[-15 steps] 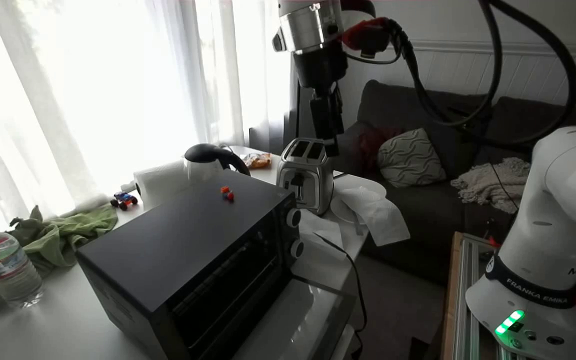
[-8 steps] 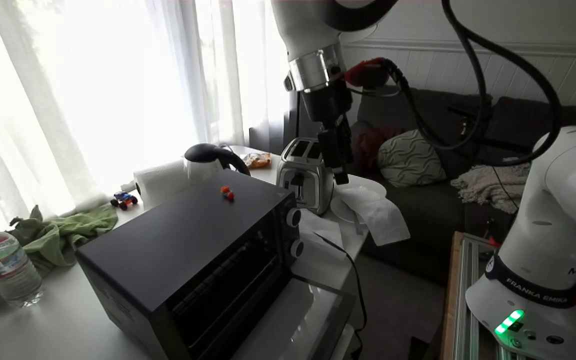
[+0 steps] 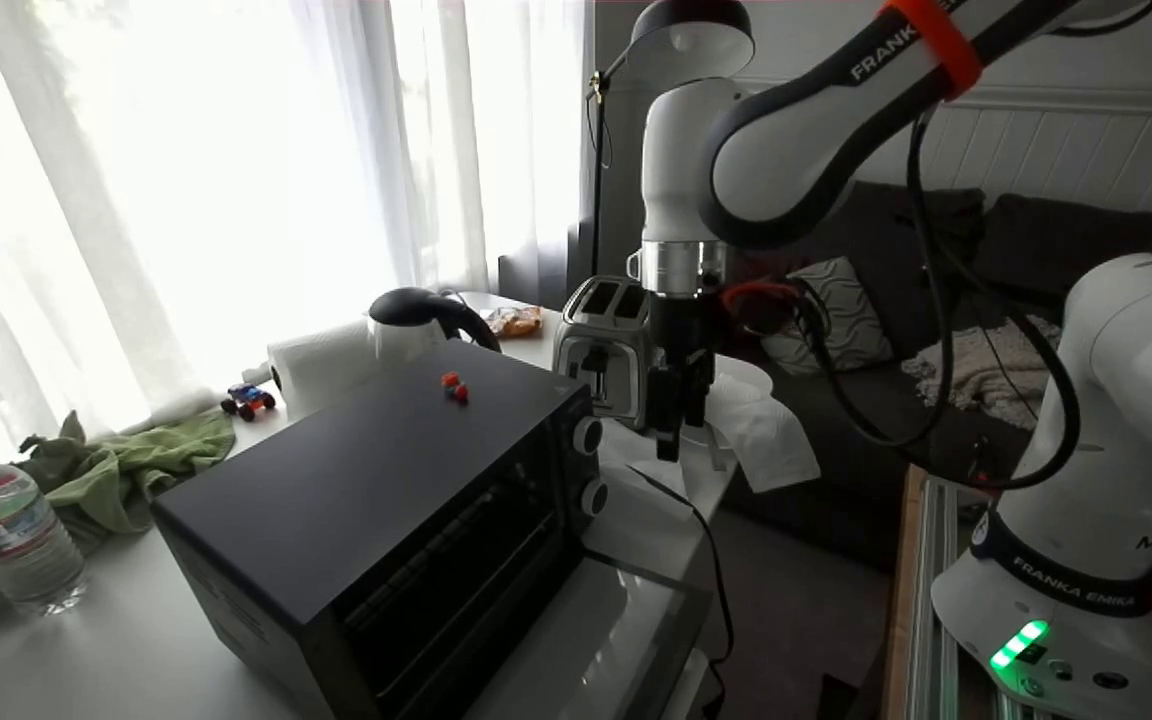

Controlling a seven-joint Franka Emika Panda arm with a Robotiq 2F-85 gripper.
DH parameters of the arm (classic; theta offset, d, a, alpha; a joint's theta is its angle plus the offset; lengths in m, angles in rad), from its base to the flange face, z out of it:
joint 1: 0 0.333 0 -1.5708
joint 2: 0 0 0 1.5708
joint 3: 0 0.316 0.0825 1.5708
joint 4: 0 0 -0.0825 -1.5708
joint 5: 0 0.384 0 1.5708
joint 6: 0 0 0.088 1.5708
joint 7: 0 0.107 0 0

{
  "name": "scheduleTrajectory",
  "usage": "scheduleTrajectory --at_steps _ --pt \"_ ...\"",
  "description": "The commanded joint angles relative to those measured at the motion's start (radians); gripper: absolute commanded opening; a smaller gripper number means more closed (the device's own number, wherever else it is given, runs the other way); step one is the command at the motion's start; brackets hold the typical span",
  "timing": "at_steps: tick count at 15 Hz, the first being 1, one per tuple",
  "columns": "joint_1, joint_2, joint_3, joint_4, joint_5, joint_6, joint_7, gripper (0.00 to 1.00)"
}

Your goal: Close the opened oven door

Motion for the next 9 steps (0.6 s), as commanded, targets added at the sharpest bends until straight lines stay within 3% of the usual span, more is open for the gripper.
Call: scheduleTrajectory --at_steps 1,4,9 --pt "0.003 -0.001 -0.011 -0.022 0.007 0.026 -0.007 1.0" --pt "0.003 -0.008 -0.016 -0.035 0.015 0.039 -0.01 1.0" --pt "0.063 0.081 -0.117 -0.053 0.269 0.206 -0.28 1.0"
